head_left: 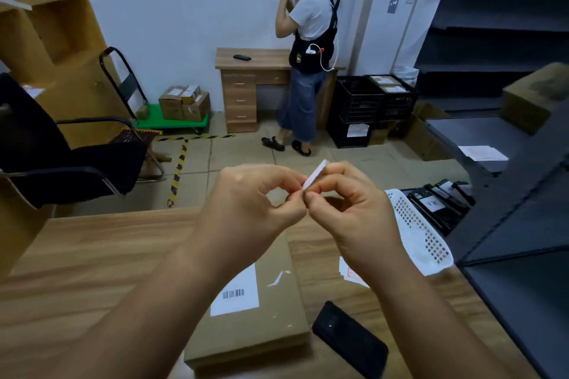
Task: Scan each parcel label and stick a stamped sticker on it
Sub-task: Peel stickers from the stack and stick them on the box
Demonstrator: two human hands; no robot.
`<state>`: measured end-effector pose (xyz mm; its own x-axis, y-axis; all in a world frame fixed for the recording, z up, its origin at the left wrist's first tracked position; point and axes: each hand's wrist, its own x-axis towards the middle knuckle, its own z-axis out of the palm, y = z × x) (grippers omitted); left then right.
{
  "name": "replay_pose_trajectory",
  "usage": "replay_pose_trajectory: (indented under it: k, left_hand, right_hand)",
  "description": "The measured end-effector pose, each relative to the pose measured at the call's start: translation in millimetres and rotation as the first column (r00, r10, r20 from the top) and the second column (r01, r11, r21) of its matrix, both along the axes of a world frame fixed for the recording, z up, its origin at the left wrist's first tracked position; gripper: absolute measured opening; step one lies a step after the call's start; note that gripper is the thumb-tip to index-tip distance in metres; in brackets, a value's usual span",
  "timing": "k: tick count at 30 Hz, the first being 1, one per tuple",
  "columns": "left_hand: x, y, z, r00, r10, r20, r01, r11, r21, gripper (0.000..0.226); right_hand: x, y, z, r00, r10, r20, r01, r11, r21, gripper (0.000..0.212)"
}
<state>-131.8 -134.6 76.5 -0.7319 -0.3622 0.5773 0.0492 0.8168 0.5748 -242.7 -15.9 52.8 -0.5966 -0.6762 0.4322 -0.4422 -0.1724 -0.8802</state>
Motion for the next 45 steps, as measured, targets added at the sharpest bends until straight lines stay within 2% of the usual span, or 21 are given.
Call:
replay_pose_trajectory:
  k: [2,6,10,12,15,16,18,20,22,24,26,29,30,31,32,33,34,38,40,43,45]
  left_hand:
    - [-13.4,7.3,-7.0,1.000,0.016,-0.007,-0.016,0.999,0.047,0.012]
    - [-46.9,22.4,-17.3,1.000,0.012,0.015,-0.015,0.968,0.252,0.024]
    - [-95.2,34.0,-37.9,0.999,-0.017,0.051,-0.008,0.895,0.446,0.023]
    - [-117.9,40.0,-56.9,0.995,-0.031,0.092,-0.019,0.866,0.500,0.019]
    - [-147.9,52.0,-110.8,0.986,0.032,0.164,-0.095,0.916,0.391,0.010]
    - [-155.3,57.8,-133.0,0.977,0.051,0.206,-0.122,0.928,0.352,0.007]
    - [-163.9,69.7,-176.1,0.954,0.085,0.288,-0.185,0.922,0.340,0.017]
    - [-168.5,78.1,-215.7,0.927,0.138,0.348,-0.272,0.887,0.374,0.016]
    - [-168.6,83.6,-246.7,0.892,0.188,0.410,-0.349,0.864,0.364,0.015]
    - [-167.6,87.2,-270.6,0.850,0.210,0.483,-0.405,0.847,0.345,0.015]
    - [-167.9,89.5,-286.0,0.812,0.208,0.545,-0.440,0.832,0.337,0.016]
    - [-168.6,88.2,-299.1,0.781,0.220,0.585,-0.463,0.832,0.306,0.017]
    - [-168.9,86.4,-301.4,0.777,0.226,0.588,-0.468,0.832,0.298,0.017]
    - [-169.5,84.2,-303.3,0.773,0.233,0.590,-0.474,0.830,0.293,0.018]
    - [-170.4,82.2,-304.1,0.770,0.240,0.591,-0.479,0.829,0.288,0.019]
    - [-171.5,80.3,-304.7,0.769,0.246,0.589,-0.483,0.828,0.285,0.020]
    - [-172.5,78.5,-304.9,0.771,0.249,0.586,-0.484,0.826,0.287,0.020]
    - [-176.7,72.7,-303.6,0.790,0.245,0.563,-0.472,0.828,0.303,0.021]
    - [-176.7,69.5,-304.0,0.793,0.245,0.558,-0.469,0.829,0.303,0.022]
    - [-173.8,64.8,-303.9,0.794,0.241,0.557,-0.471,0.823,0.316,0.023]
    - [-170.8,61.8,-302.3,0.798,0.237,0.554,-0.468,0.823,0.322,0.023]
  right_hand:
    - [-13.7,5.9,-6.2,1.000,0.001,0.027,-0.001,1.000,0.010,0.018]
    - [-47.8,17.5,-16.9,0.995,0.035,0.089,-0.035,0.999,-0.001,0.018]
    - [-96.9,31.1,-31.7,0.929,0.082,0.360,-0.076,0.997,-0.029,0.014]
    - [-121.4,35.6,-47.2,0.814,0.115,0.569,-0.104,0.993,-0.051,0.005]
    - [-153.0,38.8,-93.8,0.590,0.143,0.795,-0.179,0.983,-0.044,0.024]
    - [-160.4,41.1,-113.6,0.540,0.102,0.835,-0.194,0.981,0.005,0.021]
    - [-174.2,47.6,-155.7,0.442,-0.016,0.897,-0.210,0.970,0.121,0.009]
    - [-188.6,56.6,-197.7,0.363,-0.161,0.918,-0.215,0.944,0.251,0.011]
    - [-201.4,66.7,-235.4,0.392,-0.296,0.871,-0.226,0.887,0.403,0.011]
    - [-209.9,76.2,-266.9,0.489,-0.384,0.783,-0.232,0.808,0.541,0.011]
    - [-214.8,84.5,-291.0,0.576,-0.431,0.694,-0.226,0.732,0.642,0.020]
    - [-216.1,89.5,-311.0,0.669,-0.434,0.604,-0.201,0.676,0.709,0.025]
    - [-217.7,89.7,-315.5,0.767,-0.399,0.502,-0.169,0.630,0.758,0.028]
    - [-221.6,89.6,-318.2,0.891,-0.317,0.326,-0.108,0.549,0.829,0.032]
    - [-227.3,89.4,-320.7,0.972,-0.204,0.119,-0.012,0.460,0.888,0.036]
    - [-233.3,88.0,-321.1,0.992,-0.116,-0.052,0.095,0.405,0.909,0.038]
    - [-240.0,85.0,-319.3,0.986,-0.088,-0.141,0.164,0.384,0.909,0.037]
    - [-257.2,64.5,-319.8,0.984,-0.068,-0.167,0.180,0.416,0.891,0.041]
    - [-255.8,53.4,-322.9,0.986,0.029,-0.165,0.145,0.345,0.927,0.046]
    - [-254.2,42.5,-325.9,0.995,-0.007,-0.104,0.102,0.301,0.948,0.022]
    - [-258.1,38.9,-327.6,0.996,-0.086,-0.038,0.065,0.333,0.941,0.020]
